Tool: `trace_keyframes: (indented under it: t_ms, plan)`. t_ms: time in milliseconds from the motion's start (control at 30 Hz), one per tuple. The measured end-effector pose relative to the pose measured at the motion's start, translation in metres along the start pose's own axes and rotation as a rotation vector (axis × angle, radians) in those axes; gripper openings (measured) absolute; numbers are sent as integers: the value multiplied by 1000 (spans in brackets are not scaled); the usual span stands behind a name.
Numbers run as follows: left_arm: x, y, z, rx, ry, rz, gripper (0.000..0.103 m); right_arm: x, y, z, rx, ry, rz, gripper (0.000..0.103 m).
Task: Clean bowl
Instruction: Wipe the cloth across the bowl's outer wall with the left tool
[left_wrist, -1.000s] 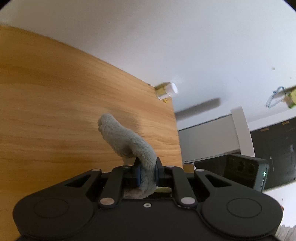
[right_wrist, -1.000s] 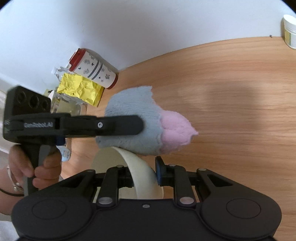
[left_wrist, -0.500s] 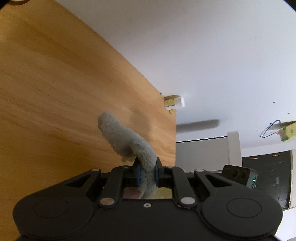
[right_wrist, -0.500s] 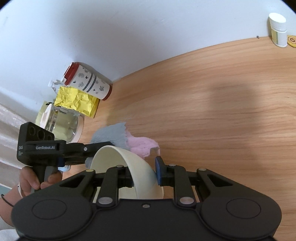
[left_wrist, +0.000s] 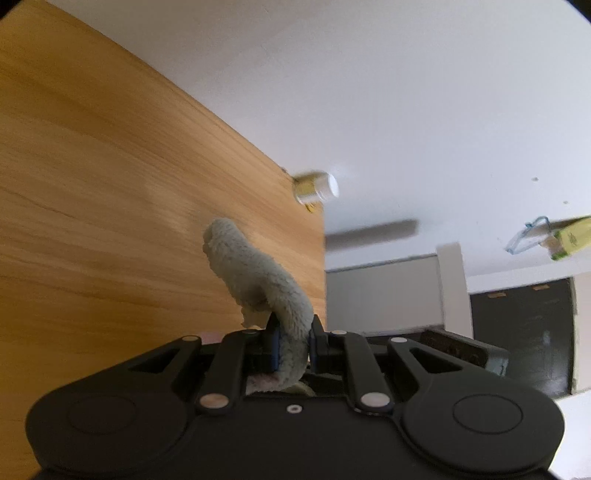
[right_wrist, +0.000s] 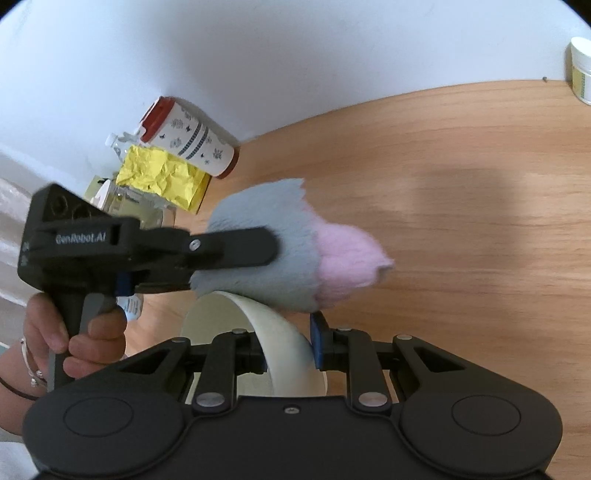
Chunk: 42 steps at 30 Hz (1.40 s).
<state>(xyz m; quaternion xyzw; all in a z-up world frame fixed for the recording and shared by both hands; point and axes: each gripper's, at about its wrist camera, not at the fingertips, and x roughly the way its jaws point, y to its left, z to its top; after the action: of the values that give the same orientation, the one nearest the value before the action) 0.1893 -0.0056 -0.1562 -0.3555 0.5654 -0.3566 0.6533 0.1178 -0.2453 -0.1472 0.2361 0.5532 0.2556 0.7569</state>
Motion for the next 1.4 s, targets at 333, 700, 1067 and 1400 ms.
trace_keyframes:
  t_ms: [333,700,1067,1400]
  plan:
    - [3,10,1,-22,24,46,13,-1,3,-2,-20,7,1,24]
    - [-14,48,-3,-163,18,110,13,-12,-5,2,3,-13,-8,24]
    - [-8,48,-1,-199,20,87,13,-12,-3,3,-12,-14,-15,24]
    - [16,33,0,-146,83,96,13,-6,1,1,-40,13,-13,25]
